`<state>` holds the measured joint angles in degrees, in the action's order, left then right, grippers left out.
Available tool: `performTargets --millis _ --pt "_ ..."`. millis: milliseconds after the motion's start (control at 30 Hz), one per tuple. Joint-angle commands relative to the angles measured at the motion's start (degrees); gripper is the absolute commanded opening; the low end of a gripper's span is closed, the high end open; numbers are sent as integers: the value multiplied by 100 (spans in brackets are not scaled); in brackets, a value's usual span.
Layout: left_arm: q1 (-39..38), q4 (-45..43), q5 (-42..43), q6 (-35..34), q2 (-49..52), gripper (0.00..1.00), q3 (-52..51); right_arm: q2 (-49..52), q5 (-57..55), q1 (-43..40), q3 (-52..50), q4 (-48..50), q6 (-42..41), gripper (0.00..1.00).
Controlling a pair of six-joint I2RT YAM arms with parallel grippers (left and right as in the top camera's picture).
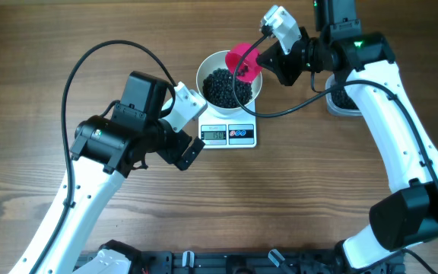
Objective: Scoop item into bowl and weigh 150g on scale
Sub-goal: 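Carry the pink cup right over the clear bean tub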
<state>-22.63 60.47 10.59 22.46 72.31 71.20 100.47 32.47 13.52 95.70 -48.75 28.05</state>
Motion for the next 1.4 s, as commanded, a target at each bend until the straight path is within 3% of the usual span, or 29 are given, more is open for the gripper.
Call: performTargets --millis 0,300,467,600,700,800,933,1067,1200,1367 --pt "35 2 74 116 -31 100 -35 -90 -33 17 -9 31 -122 4" --pt "37 2 74 116 -31 100 -35 -90 42 -79 -9 52 -450 4" --pt "37 2 74 116 -31 100 -35 -94 2122 -1185 -9 302 -835 4" --pt "37 2 74 116 -31 100 -37 -181 2111 -2262 -9 15 -1224 4" --pt "35 2 74 116 -31 100 -35 -570 728 -2938 -9 -323 -1788 4" --pt "37 2 74 116 -31 100 -35 -1121 -1097 -3101 -9 -745 -2052 4" --pt "37 2 72 116 -31 100 -35 -1193 -2669 -2889 -57 -1451 -2402 4" --pt "37 2 74 116 -33 100 -35 -1003 -4557 -2192 -203 -1443 -3001 4" --pt "37 2 74 116 -31 100 -35 -693 -5272 -1832 -203 -1244 -3101 4" --pt "37 2 74 116 -33 100 -35 -334 -5836 -1320 -205 -1189 -2601 4"
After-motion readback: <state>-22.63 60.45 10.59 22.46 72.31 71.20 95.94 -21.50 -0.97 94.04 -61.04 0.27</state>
